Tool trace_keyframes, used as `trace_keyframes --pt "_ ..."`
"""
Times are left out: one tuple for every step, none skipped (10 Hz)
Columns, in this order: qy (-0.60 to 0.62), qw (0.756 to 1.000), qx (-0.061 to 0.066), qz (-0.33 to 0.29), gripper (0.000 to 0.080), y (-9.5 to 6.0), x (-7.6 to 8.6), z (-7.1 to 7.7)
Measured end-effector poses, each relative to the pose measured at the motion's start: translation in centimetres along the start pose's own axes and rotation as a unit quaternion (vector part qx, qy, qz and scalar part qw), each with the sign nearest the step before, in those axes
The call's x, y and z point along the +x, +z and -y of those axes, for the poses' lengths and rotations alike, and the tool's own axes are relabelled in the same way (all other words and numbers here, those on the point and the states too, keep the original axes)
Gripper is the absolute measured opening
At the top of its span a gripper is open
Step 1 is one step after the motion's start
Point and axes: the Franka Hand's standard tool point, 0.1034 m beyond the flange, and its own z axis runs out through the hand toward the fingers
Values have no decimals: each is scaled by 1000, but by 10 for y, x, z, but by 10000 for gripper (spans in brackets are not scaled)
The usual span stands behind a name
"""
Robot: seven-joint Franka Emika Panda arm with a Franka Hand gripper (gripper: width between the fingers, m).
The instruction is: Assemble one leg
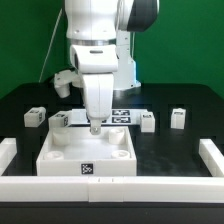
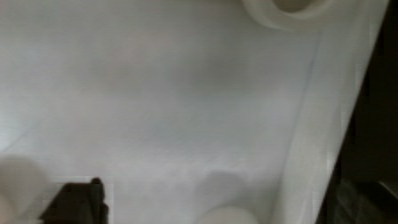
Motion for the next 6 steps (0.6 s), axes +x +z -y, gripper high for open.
trace_keyframes --pt "0 1000 3 -3 650 8 5 9" --pt "0 1000 7 -6 650 14 10 14" --pt "1 1000 11 -8 650 19 10 16" --pt "3 1000 13 -9 650 22 8 17" --pt "4 1000 13 -9 650 23 7 17" --pt "5 1000 13 -9 650 23 7 17"
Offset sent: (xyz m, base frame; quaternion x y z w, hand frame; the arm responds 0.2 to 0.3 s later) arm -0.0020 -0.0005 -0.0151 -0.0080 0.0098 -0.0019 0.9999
